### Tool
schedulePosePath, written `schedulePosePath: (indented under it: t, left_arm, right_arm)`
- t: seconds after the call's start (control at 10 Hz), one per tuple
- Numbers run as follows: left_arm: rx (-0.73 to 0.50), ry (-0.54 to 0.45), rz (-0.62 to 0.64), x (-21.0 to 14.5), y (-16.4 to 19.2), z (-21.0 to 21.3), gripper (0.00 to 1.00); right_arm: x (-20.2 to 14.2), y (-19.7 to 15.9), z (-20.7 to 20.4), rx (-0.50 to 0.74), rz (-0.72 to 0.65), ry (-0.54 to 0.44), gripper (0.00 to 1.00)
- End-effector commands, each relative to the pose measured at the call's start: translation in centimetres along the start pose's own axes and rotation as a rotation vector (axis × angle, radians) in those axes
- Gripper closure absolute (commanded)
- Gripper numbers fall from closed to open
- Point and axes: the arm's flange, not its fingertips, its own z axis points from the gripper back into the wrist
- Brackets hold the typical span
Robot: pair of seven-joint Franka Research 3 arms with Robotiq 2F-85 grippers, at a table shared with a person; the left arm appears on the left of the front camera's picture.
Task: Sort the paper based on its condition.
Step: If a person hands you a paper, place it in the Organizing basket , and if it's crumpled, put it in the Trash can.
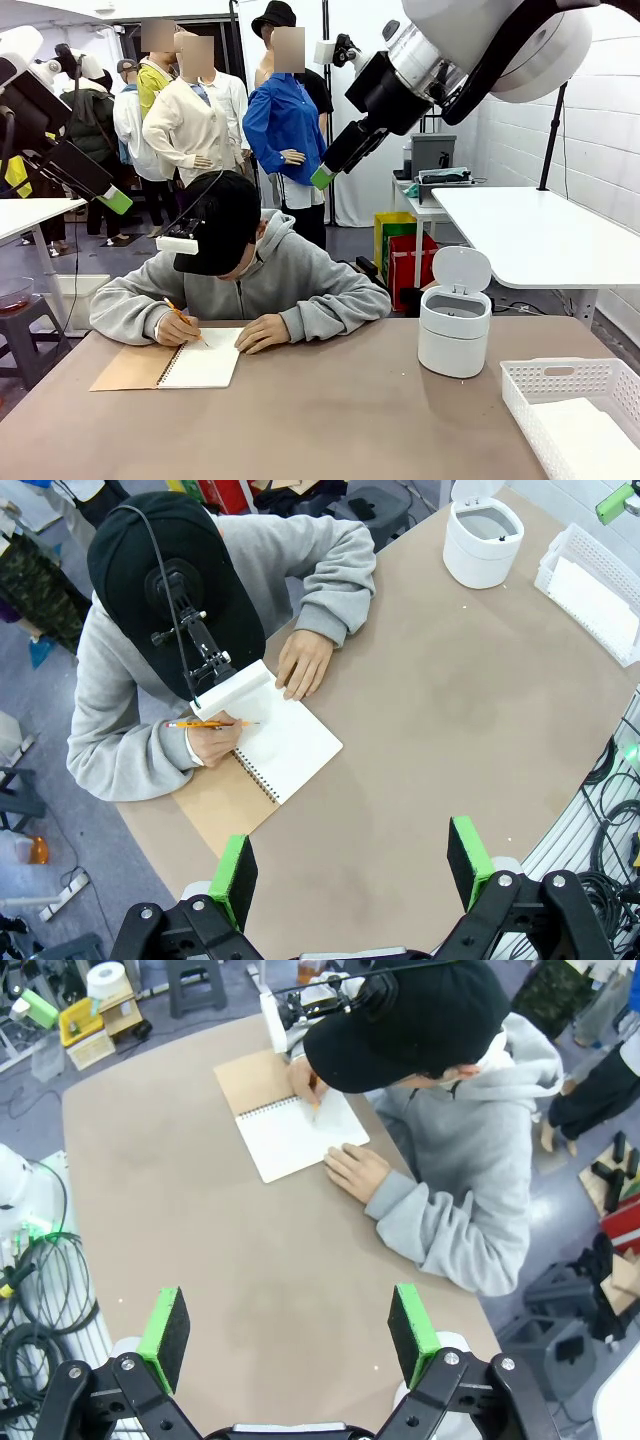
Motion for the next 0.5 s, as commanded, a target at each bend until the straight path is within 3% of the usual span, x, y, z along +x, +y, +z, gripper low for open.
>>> schedulePosePath:
  t: [0.0,0.4]
  left_arm:
    - [0.003,0.0,0.001,-0.03,0.02,0.02,0.0]
    - [0.003,0.0,0.001,-0.03,0.02,0.02,0.0]
  right_arm:
    - [-0.29,-0.08,-0.22,-0.03,0.0,0.002,0.0]
    - [-0.02,-0.1,0.04,-0.003,-0.001,-0.001,0.0]
